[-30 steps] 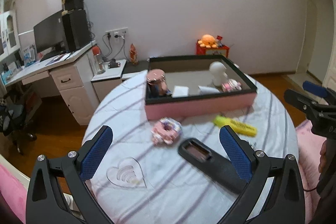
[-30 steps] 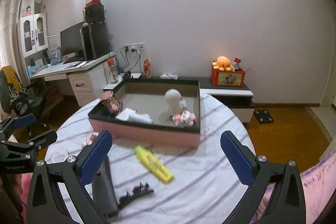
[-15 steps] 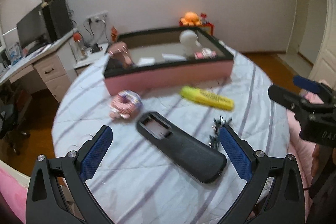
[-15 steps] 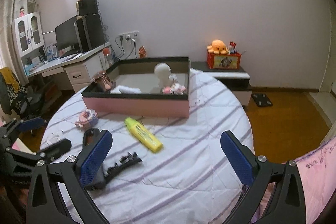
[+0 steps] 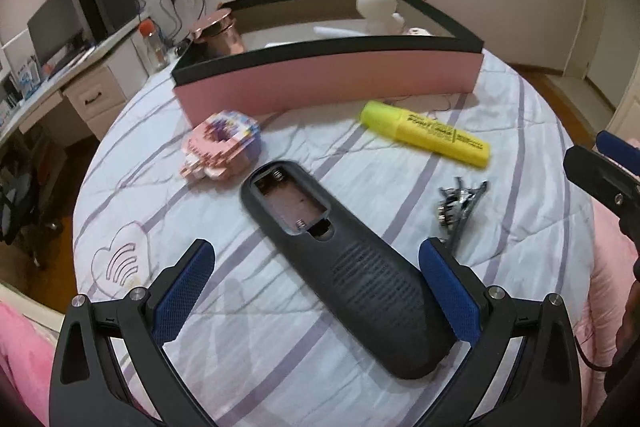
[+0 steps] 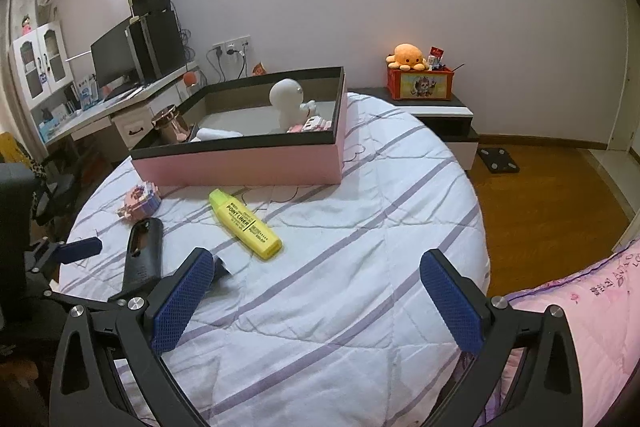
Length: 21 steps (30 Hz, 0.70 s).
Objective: Organize rigid objects
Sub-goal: 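Withdraw both tools from the box back over the bed, then grasp the black phone case with the left tool while the right tool grasps the black hair clips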
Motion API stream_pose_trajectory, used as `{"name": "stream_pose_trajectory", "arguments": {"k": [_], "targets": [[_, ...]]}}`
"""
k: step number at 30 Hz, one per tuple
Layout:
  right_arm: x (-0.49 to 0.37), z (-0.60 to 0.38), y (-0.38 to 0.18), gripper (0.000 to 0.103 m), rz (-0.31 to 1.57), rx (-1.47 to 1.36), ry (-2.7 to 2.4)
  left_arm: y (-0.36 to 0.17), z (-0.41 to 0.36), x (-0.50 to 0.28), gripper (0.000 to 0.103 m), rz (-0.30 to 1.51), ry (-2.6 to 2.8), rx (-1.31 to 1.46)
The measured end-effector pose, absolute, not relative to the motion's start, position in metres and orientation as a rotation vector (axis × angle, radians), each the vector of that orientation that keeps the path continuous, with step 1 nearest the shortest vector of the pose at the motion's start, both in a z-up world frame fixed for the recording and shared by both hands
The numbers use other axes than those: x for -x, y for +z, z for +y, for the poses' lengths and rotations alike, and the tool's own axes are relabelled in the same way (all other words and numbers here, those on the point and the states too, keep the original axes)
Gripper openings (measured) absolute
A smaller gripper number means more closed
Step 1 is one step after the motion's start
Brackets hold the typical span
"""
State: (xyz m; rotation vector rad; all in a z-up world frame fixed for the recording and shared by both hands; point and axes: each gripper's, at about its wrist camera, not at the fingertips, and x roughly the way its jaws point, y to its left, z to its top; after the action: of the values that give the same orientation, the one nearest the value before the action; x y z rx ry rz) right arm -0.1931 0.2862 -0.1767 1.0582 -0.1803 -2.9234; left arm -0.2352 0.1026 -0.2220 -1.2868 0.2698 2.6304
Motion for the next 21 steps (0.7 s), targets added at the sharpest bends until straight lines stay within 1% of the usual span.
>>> {"name": "stream_pose_trajectory", "arguments": {"k": [3,8,11,15,19,21], "targets": [[0.195,0.279,-0.180,0.103,-0.164,-1.069,-2.904,-0.222,0.092,0.235,0.103,0.281,2.633,1.301],[0.198,0.260,-0.184,0.103,-0.138,-1.093,-2.858,-0.224,0.066,0.230,0.103,0.238,2.637,1.310],[0.199,0.246,-0.188,0.103,-0.112,-1.104,-2.839,-0.224,0.052,0.227,0.103,0.252,2.677,1.303],[0.200,0.229,-0.196,0.103,-0.087,-1.132,-2.820,-0.217,0.033,0.220,0.103,0.148,2.703,1.283],[0.203,0.217,-0.204,0.103,-0.068,-1.181,-2.811,-0.212,0.033,0.215,0.103,0.188,2.707,1.253],[0.203,0.210,-0.210,0.103,-0.046,-1.207,-2.799,-0.211,0.032,0.214,0.103,0.175,2.684,1.258]]}}
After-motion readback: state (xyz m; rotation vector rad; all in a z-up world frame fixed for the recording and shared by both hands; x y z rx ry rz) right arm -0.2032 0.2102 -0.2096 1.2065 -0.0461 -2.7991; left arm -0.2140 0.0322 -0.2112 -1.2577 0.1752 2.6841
